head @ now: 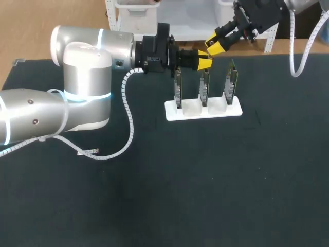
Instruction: Pick up the optical module with the left hand, and insert it into the network port with the right hand.
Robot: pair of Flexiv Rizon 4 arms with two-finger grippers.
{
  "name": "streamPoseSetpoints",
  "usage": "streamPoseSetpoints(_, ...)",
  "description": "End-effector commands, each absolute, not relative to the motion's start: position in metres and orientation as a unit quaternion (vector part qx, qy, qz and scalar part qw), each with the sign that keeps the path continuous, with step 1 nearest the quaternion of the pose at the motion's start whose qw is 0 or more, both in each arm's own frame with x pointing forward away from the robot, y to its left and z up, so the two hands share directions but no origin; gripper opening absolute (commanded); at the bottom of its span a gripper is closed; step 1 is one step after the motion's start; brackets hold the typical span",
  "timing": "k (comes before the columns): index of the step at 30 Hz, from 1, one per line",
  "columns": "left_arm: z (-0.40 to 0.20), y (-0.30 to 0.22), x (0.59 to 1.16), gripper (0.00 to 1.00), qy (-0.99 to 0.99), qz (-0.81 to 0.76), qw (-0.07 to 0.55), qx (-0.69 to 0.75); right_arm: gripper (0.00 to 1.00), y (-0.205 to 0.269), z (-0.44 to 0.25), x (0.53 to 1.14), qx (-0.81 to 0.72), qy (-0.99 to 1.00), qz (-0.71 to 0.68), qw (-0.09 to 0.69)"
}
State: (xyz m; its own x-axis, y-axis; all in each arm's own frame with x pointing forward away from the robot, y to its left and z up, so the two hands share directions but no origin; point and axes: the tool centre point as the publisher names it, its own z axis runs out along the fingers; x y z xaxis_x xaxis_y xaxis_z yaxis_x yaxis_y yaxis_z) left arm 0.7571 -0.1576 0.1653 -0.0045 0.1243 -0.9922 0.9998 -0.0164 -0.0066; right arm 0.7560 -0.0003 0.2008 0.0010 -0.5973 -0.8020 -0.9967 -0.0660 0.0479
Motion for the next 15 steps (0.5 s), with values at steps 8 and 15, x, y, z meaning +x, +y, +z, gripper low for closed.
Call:
streamPoseSetpoints(8, 0.1649, -0.1585, 0.7595, 1.0, 0.527, -0.474, 0.461, 0.534, 0.0, -0.0005, 0.2006, 0.7529, -0.641, 0.62, 0.341, 0.297)
streamPoseSetpoints(15, 0.1649, -0.1585, 0.7595, 1.0, 0.527, -0.474, 0.461, 0.534, 0.0, -0.0005, 0.201, 0.7535, -0.639, 0.621, 0.341, 0.299)
